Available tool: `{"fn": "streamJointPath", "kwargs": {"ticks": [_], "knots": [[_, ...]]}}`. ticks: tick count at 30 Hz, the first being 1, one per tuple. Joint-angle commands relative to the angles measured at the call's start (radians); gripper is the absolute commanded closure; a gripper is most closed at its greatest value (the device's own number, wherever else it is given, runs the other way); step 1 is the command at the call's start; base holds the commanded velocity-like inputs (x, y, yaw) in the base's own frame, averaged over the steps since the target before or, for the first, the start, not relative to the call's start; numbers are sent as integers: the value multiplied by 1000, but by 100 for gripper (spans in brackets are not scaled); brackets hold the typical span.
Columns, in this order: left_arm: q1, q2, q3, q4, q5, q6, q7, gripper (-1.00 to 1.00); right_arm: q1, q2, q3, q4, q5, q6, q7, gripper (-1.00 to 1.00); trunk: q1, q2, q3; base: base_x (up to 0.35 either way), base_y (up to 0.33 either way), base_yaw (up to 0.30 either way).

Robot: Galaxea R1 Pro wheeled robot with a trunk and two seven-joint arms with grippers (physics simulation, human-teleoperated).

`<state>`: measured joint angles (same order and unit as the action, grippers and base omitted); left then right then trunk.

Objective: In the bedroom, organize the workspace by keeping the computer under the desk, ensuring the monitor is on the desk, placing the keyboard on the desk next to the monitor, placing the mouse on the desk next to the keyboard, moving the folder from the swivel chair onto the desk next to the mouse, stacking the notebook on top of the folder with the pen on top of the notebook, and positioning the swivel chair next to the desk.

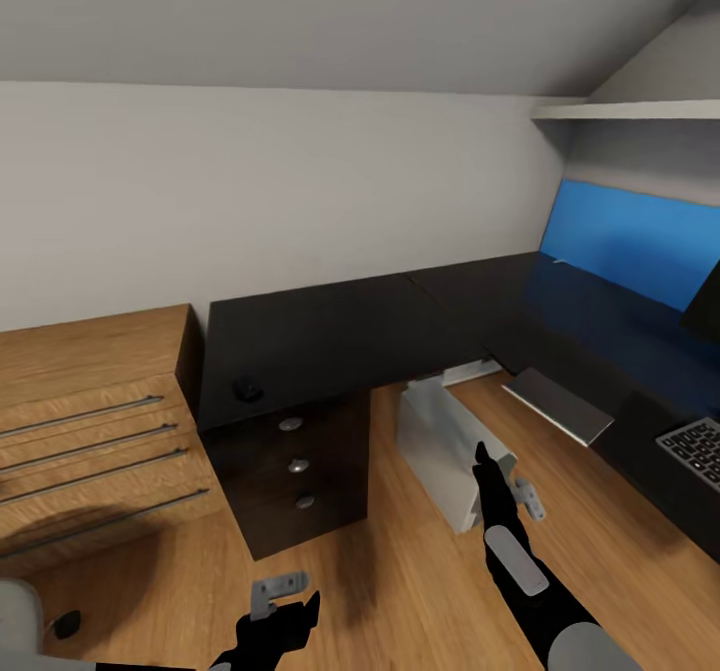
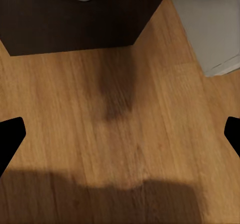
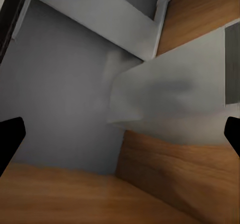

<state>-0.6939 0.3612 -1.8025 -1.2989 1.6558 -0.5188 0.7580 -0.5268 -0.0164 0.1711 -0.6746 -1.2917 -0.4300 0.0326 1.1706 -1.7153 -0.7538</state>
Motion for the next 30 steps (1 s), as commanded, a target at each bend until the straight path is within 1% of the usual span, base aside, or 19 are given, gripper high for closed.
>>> {"fn": "streamJointPath", "kwargs": {"ticks": [1, 6, 14, 17, 19, 20, 25, 26, 29, 30], "knots": [[-1, 0, -3, -1, 3, -4, 2, -100, -1, -3, 7, 1, -10, -7, 3, -100, 4, -8, -4, 0, 0, 0], [-2, -2, -4, 11, 3, -4, 1, -100, -1, -17, 6, 1, -10, -11, -1, -100, 23, -43, -20, 0, 0, 0], [-2, -3, -6, 17, 4, -4, 1, -100, -1, -21, 6, 1, -12, -5, 1, -100, 54, -99, -45, 0, 0, 0], [-2, -14, -7, 34, 5, -4, 1, -100, -1, -26, 5, 1, -13, -2, 2, -100, 65, -120, -54, 0, 0, 0], [-2, -22, -7, 46, 5, -4, 1, -100, -1, -34, 4, 1, -15, 0, 1, -100, 73, -134, -61, 0, 0, 0], [-2, -29, -8, 53, 5, -4, 1, -100, -1, -43, 3, -2, -16, 1, 2, -100, 77, -141, -64, 0, 0, 0], [-1, -35, -9, 59, 5, -4, 1, -100, -1, -65, 1, -27, -19, 14, 2, -100, 96, -176, -79, 0, 0, 0], [-1, -36, -9, 60, 5, -4, 1, -100, -1, -71, 1, -33, -26, 21, 2, -100, 100, -183, -82, 0, 0, 0], [-1, -37, -9, 60, 6, -4, 2, -100, -1, -75, 0, -38, -46, 31, 3, -100, 111, -204, -92, 0, 0, 0], [-1, -37, -9, 61, 6, -5, 2, -100, -1, -82, -4, -43, -73, 39, 3, -100, 115, -211, -95, 0, 0, 0]]}}
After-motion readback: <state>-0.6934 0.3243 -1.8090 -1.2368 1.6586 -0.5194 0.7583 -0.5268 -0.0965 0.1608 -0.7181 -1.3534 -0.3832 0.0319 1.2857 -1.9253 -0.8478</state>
